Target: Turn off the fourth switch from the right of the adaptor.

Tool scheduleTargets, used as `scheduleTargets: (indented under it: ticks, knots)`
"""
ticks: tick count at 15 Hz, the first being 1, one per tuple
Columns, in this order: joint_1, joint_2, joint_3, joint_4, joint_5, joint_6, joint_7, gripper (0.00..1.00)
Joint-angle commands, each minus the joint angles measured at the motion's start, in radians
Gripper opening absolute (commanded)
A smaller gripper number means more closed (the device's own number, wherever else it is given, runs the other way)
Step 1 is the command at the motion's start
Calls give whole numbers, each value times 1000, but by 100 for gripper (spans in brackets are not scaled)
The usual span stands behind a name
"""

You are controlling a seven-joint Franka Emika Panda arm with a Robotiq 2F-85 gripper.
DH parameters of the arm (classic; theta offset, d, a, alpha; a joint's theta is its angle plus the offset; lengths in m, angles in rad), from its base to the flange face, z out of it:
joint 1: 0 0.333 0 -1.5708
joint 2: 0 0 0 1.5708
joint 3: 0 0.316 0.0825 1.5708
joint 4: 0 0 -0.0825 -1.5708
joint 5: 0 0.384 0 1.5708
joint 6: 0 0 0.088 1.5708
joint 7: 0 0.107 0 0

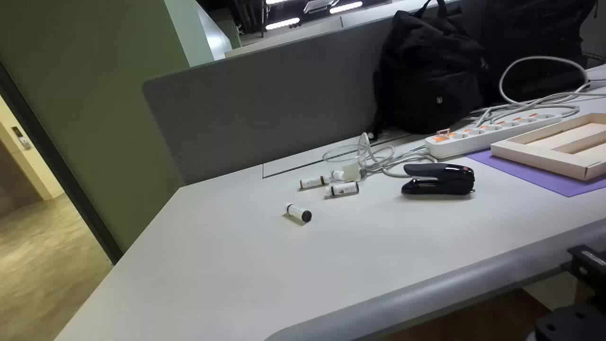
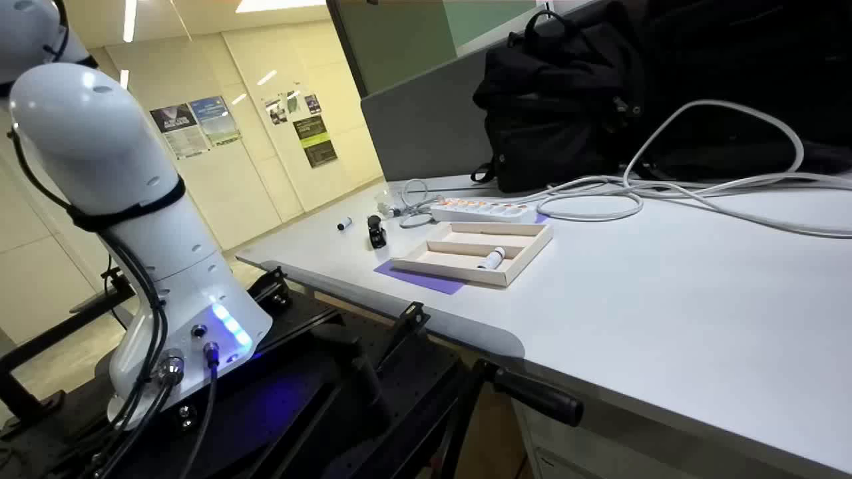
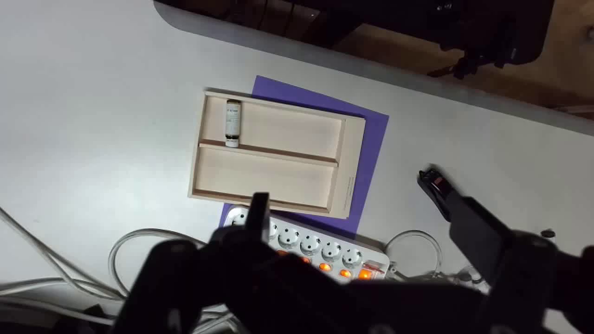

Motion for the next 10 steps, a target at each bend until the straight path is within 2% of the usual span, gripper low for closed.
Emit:
scheduleTargets:
  ticks: [1,9,10]
  knots:
    - [-34,4,31,3,4,-1,-4,100]
    - [-34,4,31,3,4,0,-4,100]
    - [-30,72,35,35,32,52,5,100]
